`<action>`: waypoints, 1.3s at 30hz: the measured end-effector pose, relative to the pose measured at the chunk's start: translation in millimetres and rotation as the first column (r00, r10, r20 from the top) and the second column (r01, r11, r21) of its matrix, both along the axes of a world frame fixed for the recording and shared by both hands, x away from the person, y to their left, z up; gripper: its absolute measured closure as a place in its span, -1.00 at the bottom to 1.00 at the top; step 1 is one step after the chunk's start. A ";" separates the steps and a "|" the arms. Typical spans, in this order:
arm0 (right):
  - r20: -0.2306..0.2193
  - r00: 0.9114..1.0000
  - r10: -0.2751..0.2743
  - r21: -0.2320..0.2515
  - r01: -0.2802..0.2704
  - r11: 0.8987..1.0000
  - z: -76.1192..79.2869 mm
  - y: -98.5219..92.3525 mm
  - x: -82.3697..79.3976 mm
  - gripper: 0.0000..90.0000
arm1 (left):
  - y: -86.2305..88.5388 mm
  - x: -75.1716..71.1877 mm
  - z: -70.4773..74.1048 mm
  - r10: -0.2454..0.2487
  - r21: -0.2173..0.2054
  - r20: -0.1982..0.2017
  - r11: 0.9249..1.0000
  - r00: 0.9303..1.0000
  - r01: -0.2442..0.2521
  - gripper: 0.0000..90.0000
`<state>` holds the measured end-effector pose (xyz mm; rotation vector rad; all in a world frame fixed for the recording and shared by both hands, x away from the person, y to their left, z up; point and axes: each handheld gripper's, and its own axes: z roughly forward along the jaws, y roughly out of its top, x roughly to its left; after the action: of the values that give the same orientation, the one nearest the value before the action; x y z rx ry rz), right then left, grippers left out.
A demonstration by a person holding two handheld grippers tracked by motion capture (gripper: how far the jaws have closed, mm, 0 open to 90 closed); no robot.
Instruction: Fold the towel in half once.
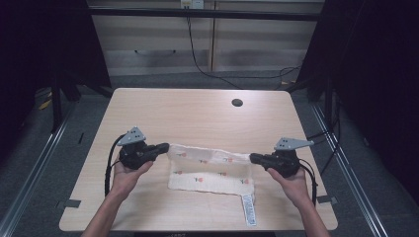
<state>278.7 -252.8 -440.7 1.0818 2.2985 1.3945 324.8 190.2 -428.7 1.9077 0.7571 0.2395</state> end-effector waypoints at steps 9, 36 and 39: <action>-0.045 0.999 0.018 0.003 -0.018 1.000 -16.4 -0.3 -20.3 0.92 | 15.9 -23.3 -25.7 0.006 0.073 -0.045 0.997 0.999 -0.003 0.96; -0.121 0.992 -0.020 -0.021 0.018 1.000 -37.9 -3.5 -31.7 0.63 | 21.2 -38.6 -45.9 -0.020 0.105 -0.105 0.994 0.994 0.031 0.72; -0.116 0.993 -0.029 -0.037 0.025 0.999 -37.2 -0.8 -22.6 0.62 | 18.4 -26.0 -44.4 -0.012 0.085 -0.112 0.996 0.994 0.021 0.68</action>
<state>256.1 -253.6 -477.9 1.2092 2.3697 1.3077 298.8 208.6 -473.1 2.0219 0.8165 0.1585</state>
